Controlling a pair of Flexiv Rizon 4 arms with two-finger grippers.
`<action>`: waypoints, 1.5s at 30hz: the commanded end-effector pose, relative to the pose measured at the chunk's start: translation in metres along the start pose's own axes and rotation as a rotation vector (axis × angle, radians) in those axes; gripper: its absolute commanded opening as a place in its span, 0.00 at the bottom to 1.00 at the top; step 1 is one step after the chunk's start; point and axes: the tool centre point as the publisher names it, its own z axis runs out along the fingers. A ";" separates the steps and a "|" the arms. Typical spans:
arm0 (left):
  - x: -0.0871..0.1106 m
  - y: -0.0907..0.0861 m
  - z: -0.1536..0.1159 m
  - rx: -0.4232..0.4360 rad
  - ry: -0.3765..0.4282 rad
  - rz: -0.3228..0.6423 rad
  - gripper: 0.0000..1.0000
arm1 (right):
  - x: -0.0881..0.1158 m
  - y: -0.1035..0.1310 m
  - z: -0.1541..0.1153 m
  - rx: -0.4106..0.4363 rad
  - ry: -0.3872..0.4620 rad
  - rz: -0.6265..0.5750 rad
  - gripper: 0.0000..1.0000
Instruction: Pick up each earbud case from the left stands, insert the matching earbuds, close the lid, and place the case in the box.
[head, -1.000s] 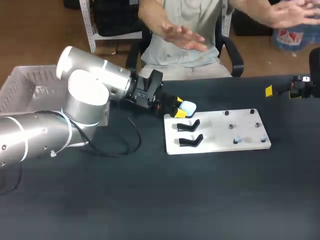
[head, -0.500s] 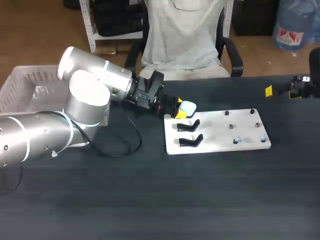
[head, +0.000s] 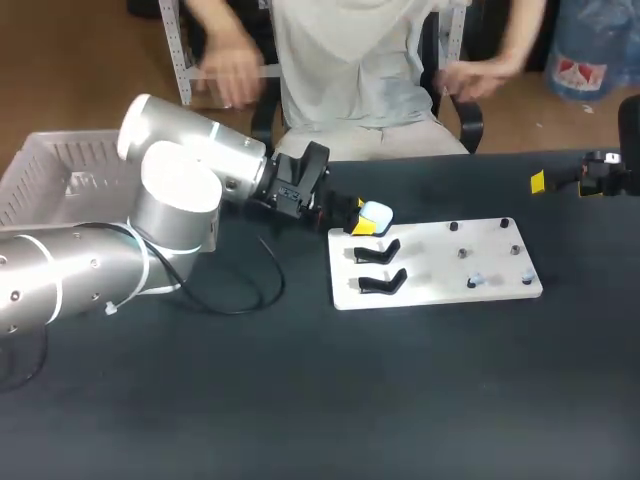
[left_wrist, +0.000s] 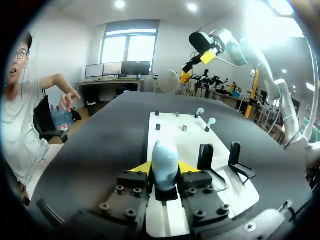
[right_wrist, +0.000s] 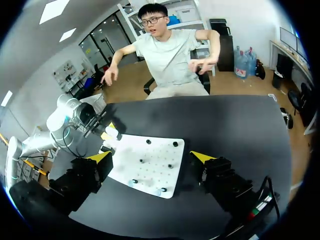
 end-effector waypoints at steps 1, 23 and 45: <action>0.001 0.001 0.000 -0.001 -0.008 0.006 0.00 | 0.000 0.000 0.000 0.000 0.000 0.000 1.00; -0.071 -0.026 -0.055 -0.071 -0.242 0.106 0.00 | 0.000 0.000 0.000 0.000 0.000 0.000 1.00; -0.100 -0.059 -0.073 -0.099 -0.393 0.167 0.00 | 0.000 0.000 0.000 0.000 0.000 0.000 1.00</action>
